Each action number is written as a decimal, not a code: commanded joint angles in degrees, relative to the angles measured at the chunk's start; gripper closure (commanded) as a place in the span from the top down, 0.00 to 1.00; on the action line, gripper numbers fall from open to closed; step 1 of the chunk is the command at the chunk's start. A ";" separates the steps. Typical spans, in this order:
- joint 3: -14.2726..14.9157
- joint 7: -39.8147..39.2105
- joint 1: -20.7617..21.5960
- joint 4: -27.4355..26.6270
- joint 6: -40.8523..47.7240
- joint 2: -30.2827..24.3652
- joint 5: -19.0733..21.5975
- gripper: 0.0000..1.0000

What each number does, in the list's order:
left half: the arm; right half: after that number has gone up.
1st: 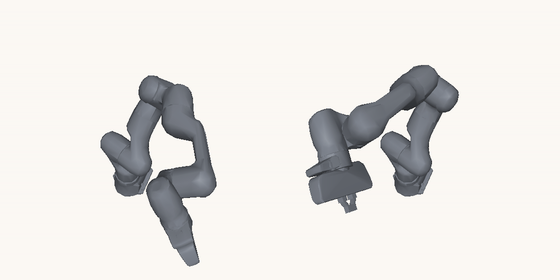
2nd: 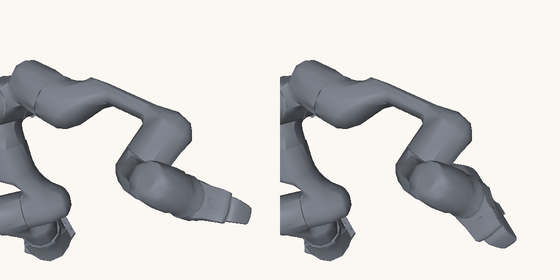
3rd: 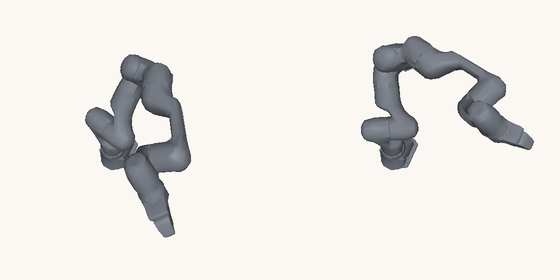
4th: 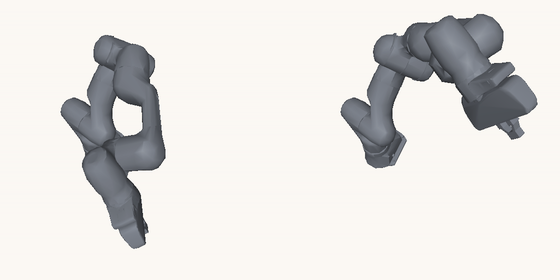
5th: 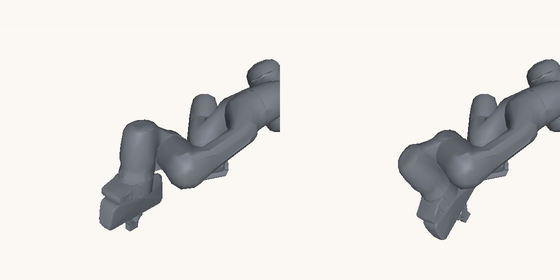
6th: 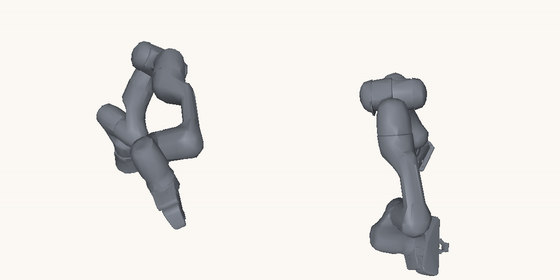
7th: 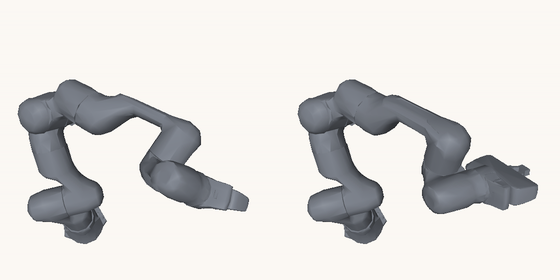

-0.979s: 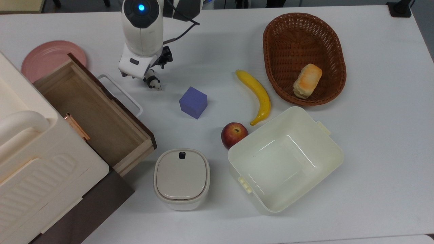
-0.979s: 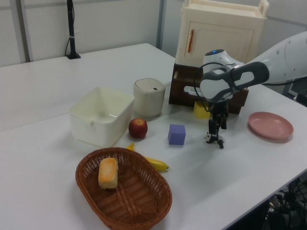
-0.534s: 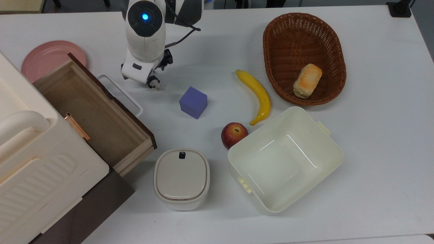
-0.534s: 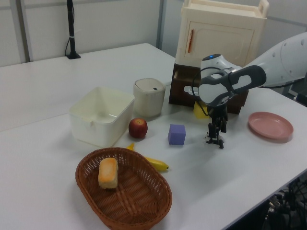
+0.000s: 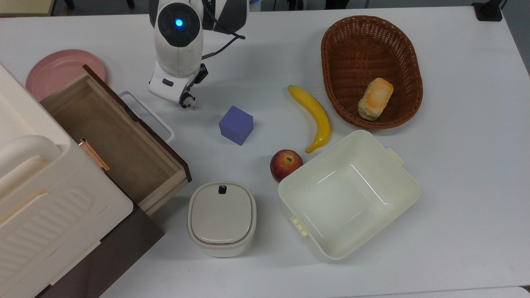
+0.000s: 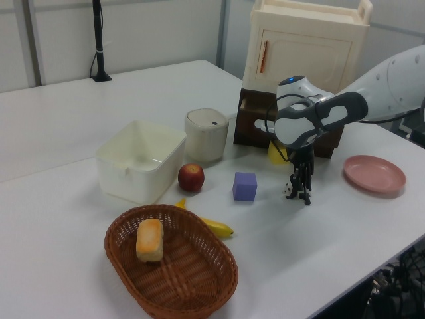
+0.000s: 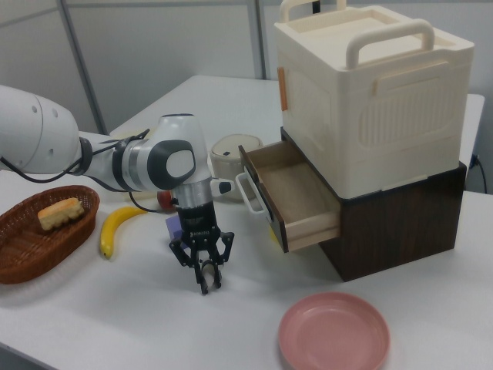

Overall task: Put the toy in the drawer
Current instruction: 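Lift the panda toy and carry it over the open drawer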

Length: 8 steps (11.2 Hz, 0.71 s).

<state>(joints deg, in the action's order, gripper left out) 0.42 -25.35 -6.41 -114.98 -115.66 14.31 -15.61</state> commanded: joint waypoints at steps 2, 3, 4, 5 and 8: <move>-0.51 1.53 0.26 0.28 -1.14 -0.42 -1.01 0.05; -0.69 1.62 0.26 1.15 -1.14 -0.51 -0.74 0.05; -0.95 1.71 0.26 1.34 -1.14 -0.68 -0.57 0.05; -0.95 1.71 0.26 1.34 -1.14 -1.21 -0.48 0.05; -3.22 1.97 0.00 2.48 -1.06 -3.13 -0.13 0.04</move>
<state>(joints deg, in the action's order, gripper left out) -0.58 -25.13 -6.41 -112.27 -115.87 14.09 -15.61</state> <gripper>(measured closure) 0.599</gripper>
